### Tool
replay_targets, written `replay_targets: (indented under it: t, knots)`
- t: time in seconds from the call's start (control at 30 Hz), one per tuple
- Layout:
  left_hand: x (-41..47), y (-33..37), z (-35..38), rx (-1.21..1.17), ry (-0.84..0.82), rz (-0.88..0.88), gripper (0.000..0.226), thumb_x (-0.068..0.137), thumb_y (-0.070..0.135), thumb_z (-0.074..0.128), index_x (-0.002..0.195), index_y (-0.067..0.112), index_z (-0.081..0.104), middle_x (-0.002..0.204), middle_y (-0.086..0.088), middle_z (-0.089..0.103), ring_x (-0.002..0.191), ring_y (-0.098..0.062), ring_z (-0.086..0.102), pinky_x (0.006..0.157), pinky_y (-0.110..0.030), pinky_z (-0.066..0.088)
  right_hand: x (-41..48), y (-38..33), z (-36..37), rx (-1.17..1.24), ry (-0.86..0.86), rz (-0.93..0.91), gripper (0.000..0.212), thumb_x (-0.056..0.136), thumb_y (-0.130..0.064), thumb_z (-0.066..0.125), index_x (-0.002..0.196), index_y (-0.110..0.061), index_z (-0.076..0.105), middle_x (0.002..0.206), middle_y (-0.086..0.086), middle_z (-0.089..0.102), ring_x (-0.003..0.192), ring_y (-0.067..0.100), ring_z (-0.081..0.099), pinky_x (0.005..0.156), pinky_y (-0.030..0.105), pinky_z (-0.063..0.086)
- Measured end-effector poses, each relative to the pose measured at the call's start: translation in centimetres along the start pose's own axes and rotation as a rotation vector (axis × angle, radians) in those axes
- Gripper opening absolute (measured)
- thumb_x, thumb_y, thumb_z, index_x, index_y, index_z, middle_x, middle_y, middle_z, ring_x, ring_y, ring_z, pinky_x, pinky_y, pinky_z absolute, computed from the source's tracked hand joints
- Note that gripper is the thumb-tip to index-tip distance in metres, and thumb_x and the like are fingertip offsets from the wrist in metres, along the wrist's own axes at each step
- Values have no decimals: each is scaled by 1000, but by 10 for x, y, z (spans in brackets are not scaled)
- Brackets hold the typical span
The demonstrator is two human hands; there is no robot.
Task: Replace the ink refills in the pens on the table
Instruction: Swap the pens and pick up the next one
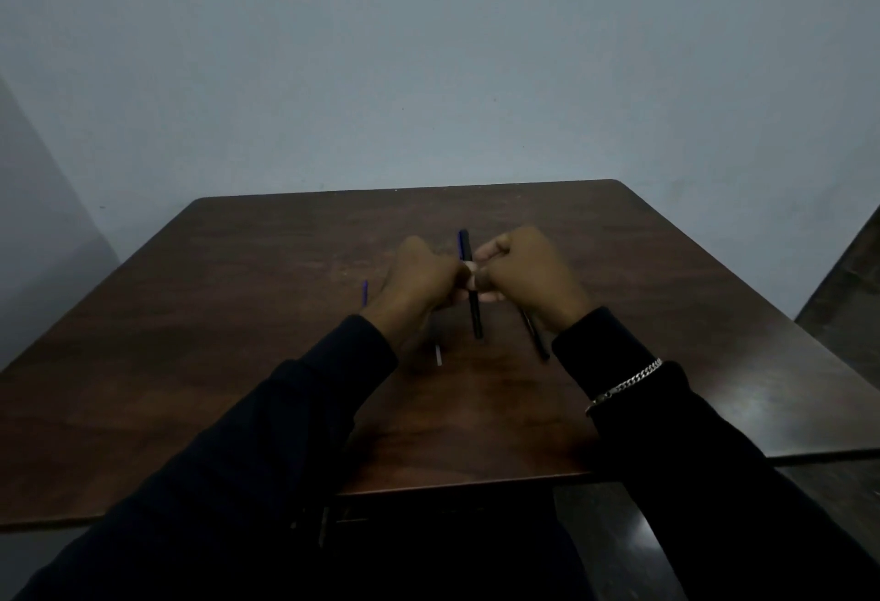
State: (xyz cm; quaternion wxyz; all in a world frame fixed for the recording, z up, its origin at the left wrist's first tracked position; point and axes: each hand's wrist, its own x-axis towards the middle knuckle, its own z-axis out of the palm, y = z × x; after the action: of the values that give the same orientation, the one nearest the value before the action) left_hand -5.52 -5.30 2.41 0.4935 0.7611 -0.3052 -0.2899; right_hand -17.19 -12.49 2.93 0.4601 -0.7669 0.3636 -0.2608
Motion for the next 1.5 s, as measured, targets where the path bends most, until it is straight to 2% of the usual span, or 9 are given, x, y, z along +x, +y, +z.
replay_targets:
  t: [0.1, 0.23, 0.43, 0.57, 0.73, 0.97, 1.13, 1.3, 1.5]
  knots:
    - [1, 4, -13, -21, 35, 177, 24, 98, 9, 68, 95, -15, 70, 99, -31, 74, 74, -28, 69, 80, -41, 62, 6, -14, 0, 72, -10, -81, 20, 82, 12, 72, 84, -7, 68, 88, 14, 72, 74, 16, 72, 62, 24, 62]
    - [3, 5, -31, 79, 51, 383, 31, 103, 26, 60, 98, -4, 64, 92, -22, 75, 87, -36, 76, 85, -54, 64, 19, -24, 2, 219, -21, -176, 13, 89, 8, 66, 98, 1, 70, 87, 15, 74, 71, 18, 73, 63, 25, 61]
    - [6, -18, -44, 160, -91, 567, 19, 111, 20, 48, 94, 14, 54, 74, -7, 64, 56, -13, 64, 51, -31, 53, 36, -11, 12, 440, -66, -241, 18, 97, -13, 68, 110, -2, 73, 86, 7, 73, 75, 12, 68, 66, 26, 58]
    - [20, -40, -43, 255, 8, 744, 24, 109, 26, 51, 85, 23, 55, 69, 8, 54, 58, -5, 48, 57, -27, 38, 38, 3, 20, 605, -105, -239, 9, 95, -8, 68, 101, -6, 74, 84, 8, 74, 71, 12, 67, 63, 22, 57]
    - [21, -50, -41, 279, 92, 871, 19, 110, 21, 53, 99, 37, 58, 75, 21, 57, 67, 1, 53, 59, -11, 34, 40, 7, 23, 597, -128, -277, 8, 94, -7, 68, 99, -7, 75, 86, 6, 76, 75, 13, 69, 67, 22, 58]
    - [20, -56, -42, 273, 135, 945, 14, 110, 27, 51, 116, 36, 60, 73, 5, 61, 63, -14, 55, 54, -25, 37, 40, 9, 23, 573, -114, -328, 9, 94, -7, 68, 99, -9, 75, 89, 5, 78, 79, 15, 70, 71, 25, 58]
    - [23, -65, -41, 362, 127, 885, 19, 111, 30, 48, 107, 18, 63, 72, 2, 57, 63, -11, 53, 55, -26, 36, 39, 11, 20, 599, -112, -332, 9, 98, -10, 63, 100, -11, 72, 93, 7, 78, 79, 16, 74, 66, 24, 57]
    - [24, -70, -50, 370, 119, 846, 27, 112, 38, 45, 91, 23, 54, 69, 3, 53, 60, -12, 52, 56, -39, 42, 45, 14, -9, 650, 25, -306, 12, 102, -19, 59, 106, -13, 68, 92, 4, 77, 79, 19, 75, 62, 23, 56]
    - [22, -67, -55, 229, 185, 804, 33, 112, 29, 48, 92, 6, 58, 68, -12, 52, 62, -25, 51, 59, -41, 39, 49, 26, -22, 250, 77, -187, 26, 92, -18, 75, 114, -14, 62, 87, 14, 77, 68, 23, 74, 57, 28, 55]
